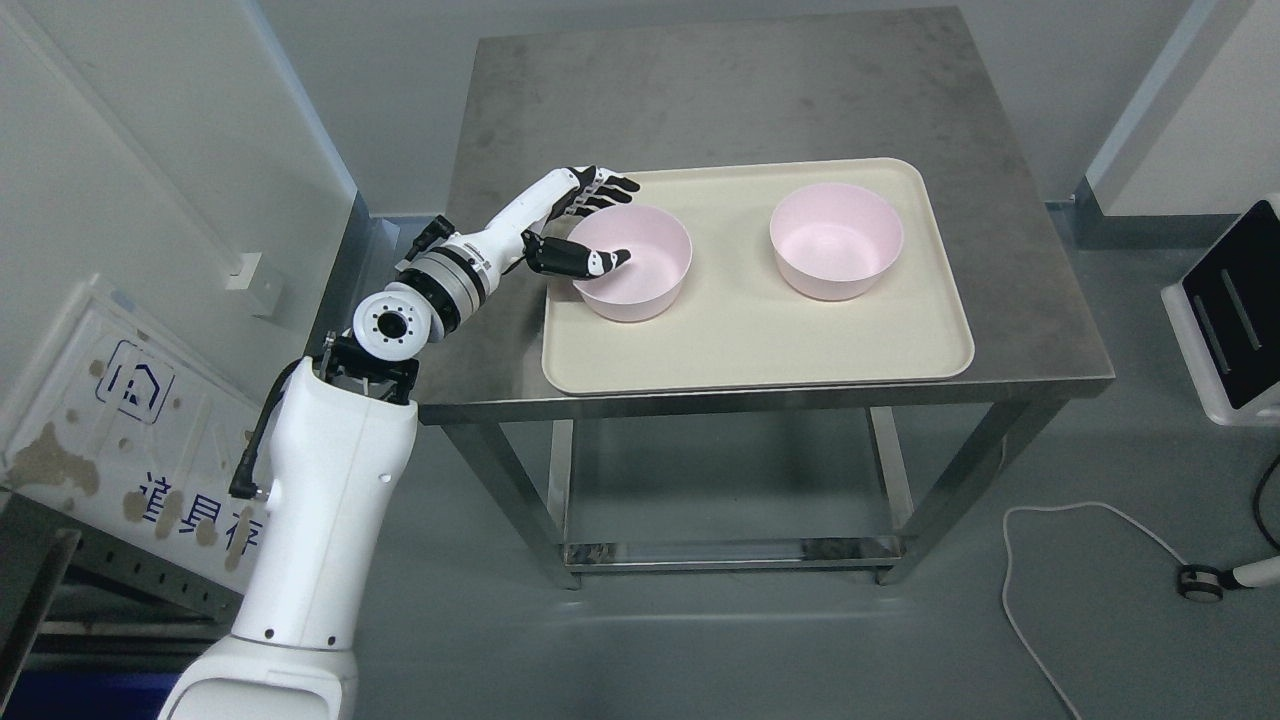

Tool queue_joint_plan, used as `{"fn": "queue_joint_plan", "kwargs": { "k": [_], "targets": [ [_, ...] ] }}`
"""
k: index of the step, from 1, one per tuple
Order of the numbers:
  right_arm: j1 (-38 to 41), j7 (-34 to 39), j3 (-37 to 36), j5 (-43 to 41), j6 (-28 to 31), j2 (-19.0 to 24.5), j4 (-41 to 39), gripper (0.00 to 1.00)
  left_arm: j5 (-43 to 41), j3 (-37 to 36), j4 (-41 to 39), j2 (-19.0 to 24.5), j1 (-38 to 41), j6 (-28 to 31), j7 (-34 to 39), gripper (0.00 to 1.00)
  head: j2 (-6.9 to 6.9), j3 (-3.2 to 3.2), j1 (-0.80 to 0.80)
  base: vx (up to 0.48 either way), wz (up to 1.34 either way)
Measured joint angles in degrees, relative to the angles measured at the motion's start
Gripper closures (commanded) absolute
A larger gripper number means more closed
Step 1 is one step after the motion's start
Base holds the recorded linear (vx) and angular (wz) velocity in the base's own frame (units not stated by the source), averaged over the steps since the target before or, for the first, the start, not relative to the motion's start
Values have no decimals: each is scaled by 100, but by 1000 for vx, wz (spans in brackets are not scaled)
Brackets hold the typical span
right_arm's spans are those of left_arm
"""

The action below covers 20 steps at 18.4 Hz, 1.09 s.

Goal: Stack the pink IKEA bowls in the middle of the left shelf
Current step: 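Grasp the rim of the nearer pink bowl with the left hand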

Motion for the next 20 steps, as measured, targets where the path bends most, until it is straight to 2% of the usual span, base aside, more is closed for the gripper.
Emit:
{"fn": "queue_joint_plan", "kwargs": {
  "k": [4,7,9,14,18,20],
  "targets": [
    [0,-1,0,0,0,0,0,0,-315,-55,76,9,-69,-148,-122,72,0,0,0,0,0],
    [0,-1,0,0,0,0,0,0,-503,-90,114,11,-106,-417,-184,81,0,0,0,0,0],
    [0,-5,0,0,0,0,0,0,-653,-105,135,5,-123,-595,-199,84,0,0,0,0,0],
    [0,-31,0,0,0,0,0,0,-1028,-137,182,-19,-140,-990,-204,85,0,0,0,0,0],
    [0,-28,0,0,0,0,0,0,-1306,-146,215,-53,-144,-1165,-193,100,0,0,0,0,0],
    [0,-16,0,0,0,0,0,0,-1395,-137,228,-73,-144,-1255,-187,100,0,0,0,0,0]
  ]
}}
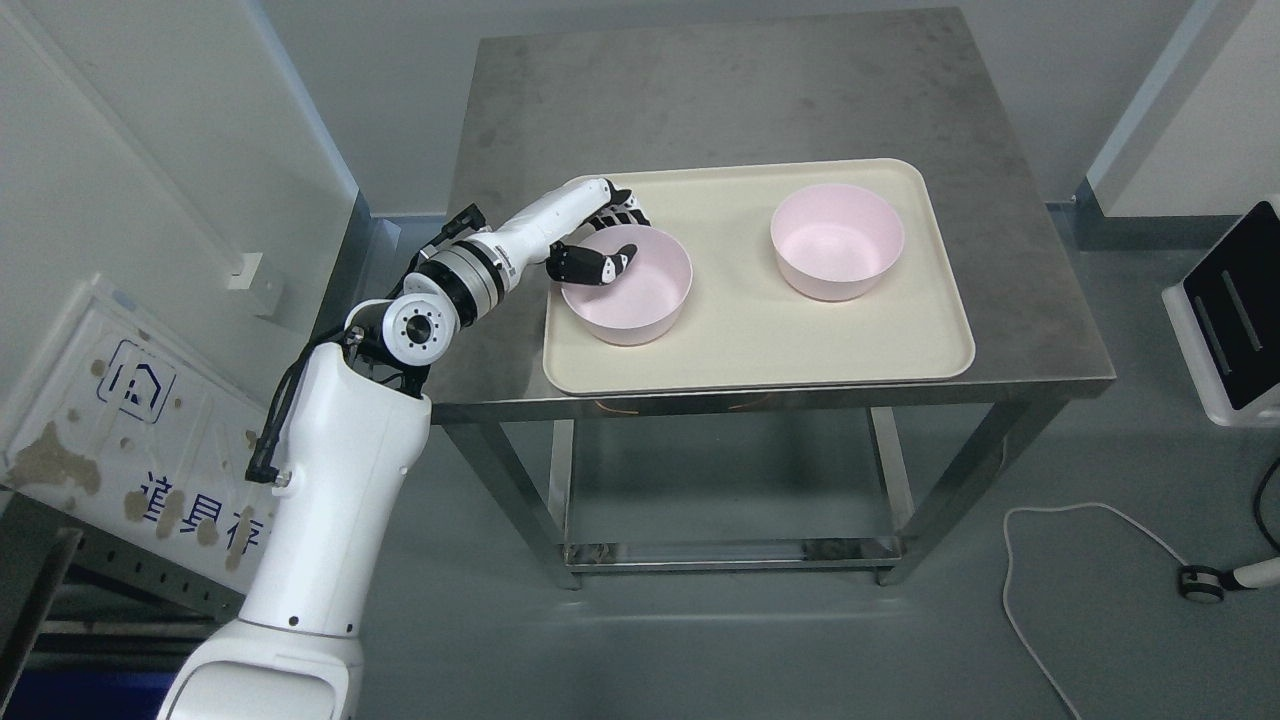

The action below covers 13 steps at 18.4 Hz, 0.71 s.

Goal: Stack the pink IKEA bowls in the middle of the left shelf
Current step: 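Grasp the rim of the nearer pink bowl with the left hand, then lift the pink bowl and carry it over the other pink bowl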

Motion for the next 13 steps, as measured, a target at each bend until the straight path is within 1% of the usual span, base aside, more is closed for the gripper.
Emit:
{"fn": "queue_joint_plan", "kwargs": {
  "k": [6,13],
  "targets": [
    [0,17,0,0,0,0,0,0,-110,71,17,-148,-55,-115,-66,100,0,0,0,0,0],
    [0,20,0,0,0,0,0,0,-60,219,-3,-408,-786,-119,-355,99,0,0,0,0,0]
  ]
}}
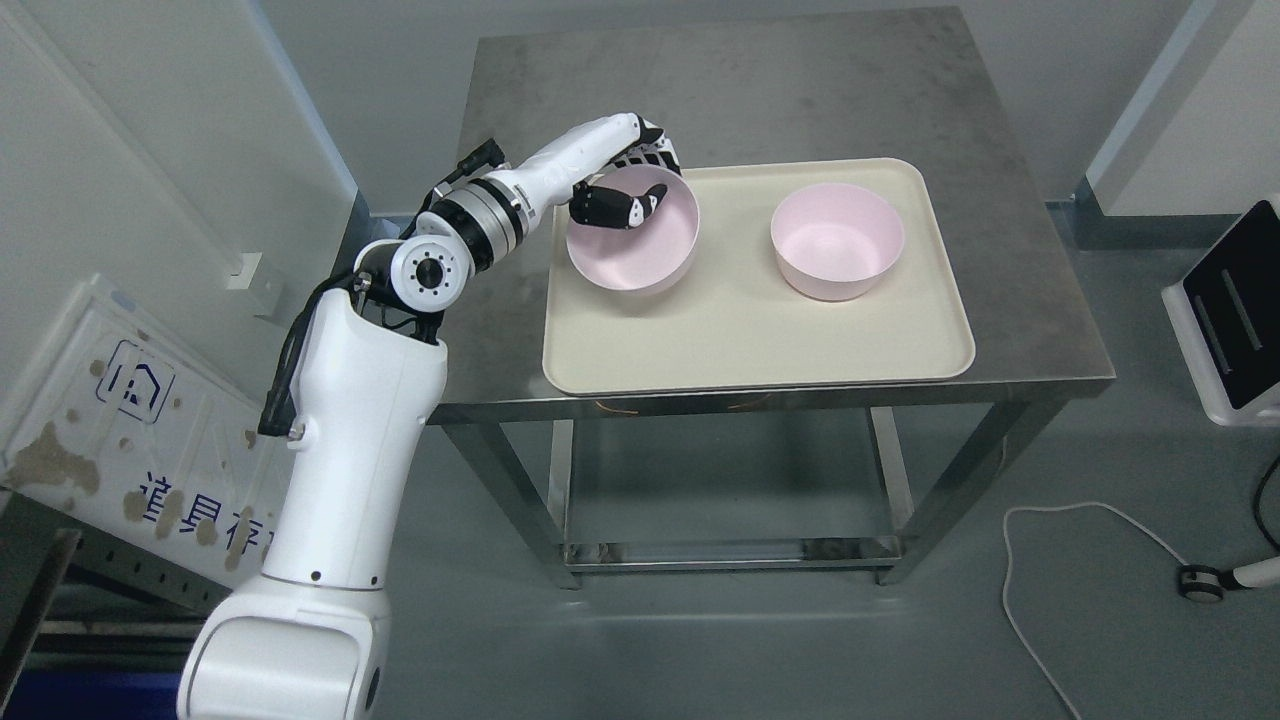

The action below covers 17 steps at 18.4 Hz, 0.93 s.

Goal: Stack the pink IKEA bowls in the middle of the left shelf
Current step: 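Lift the pink bowl and carry it over the other pink bowl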

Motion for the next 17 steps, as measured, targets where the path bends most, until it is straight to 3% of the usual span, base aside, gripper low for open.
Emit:
{"fn": "queue_joint_plan", "kwargs": {
  "k": [4,11,17],
  "targets": [
    [0,0,0,0,0,0,0,0,197,-311,54,-86,-359,48,126,99,0,0,0,0,0],
    [0,27,0,0,0,0,0,0,1024,-1619,418,-181,-774,119,1686,98,0,0,0,0,0],
    [0,19,0,0,0,0,0,0,1443,-2505,771,-218,-951,210,1915,97,0,0,0,0,0]
  ]
}}
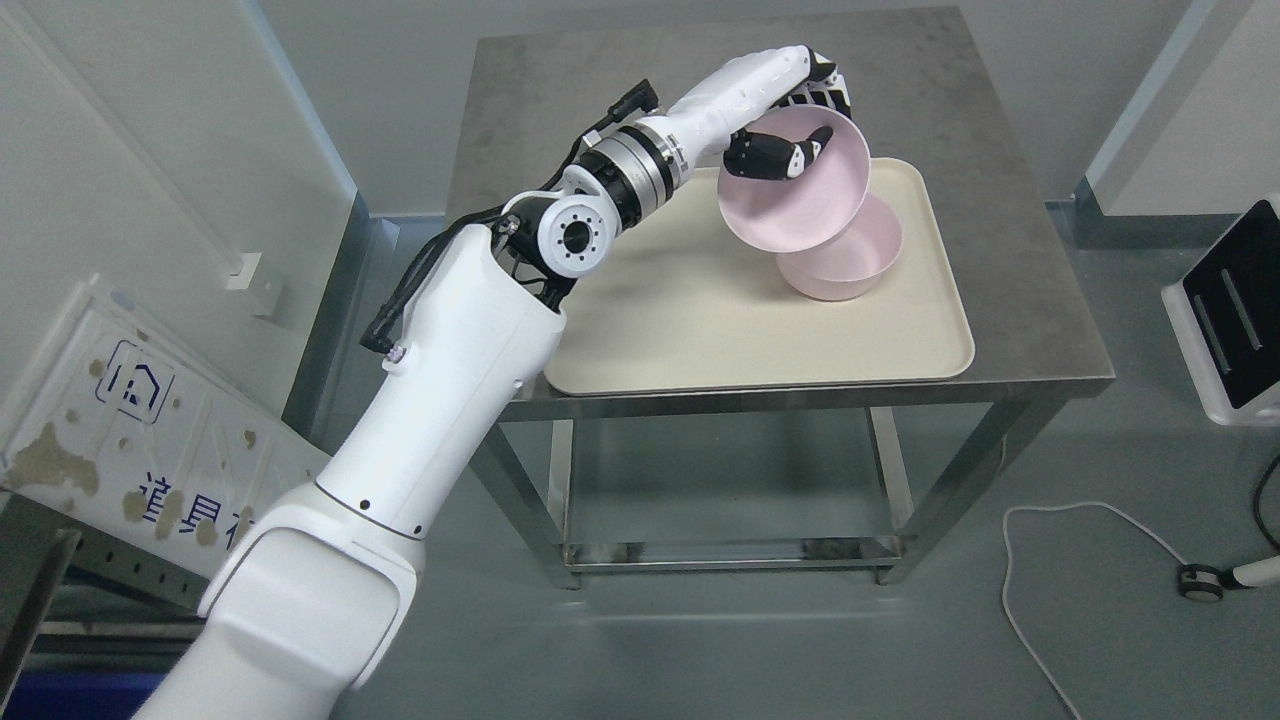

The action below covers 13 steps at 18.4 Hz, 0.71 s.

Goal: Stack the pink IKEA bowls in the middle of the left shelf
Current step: 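Lift the pink bowl and carry it over the other pink bowl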

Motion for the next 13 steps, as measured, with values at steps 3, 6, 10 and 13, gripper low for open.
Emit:
{"fn": "queue_joint_plan", "kwargs": {
  "k": [3,6,10,13],
  "targets": [
    [0,-14,0,0,0,0,0,0,240,-314,195,-12,-213,45,232,94,0,0,0,0,0],
    [0,-19,0,0,0,0,0,0,415,-566,382,-23,-355,69,348,84,0,0,0,0,0],
    [0,-22,0,0,0,0,0,0,463,-716,546,-33,-429,177,577,38,0,0,0,0,0],
    [0,-23,0,0,0,0,0,0,372,-700,649,-37,-446,314,644,34,0,0,0,0,0]
  ]
}}
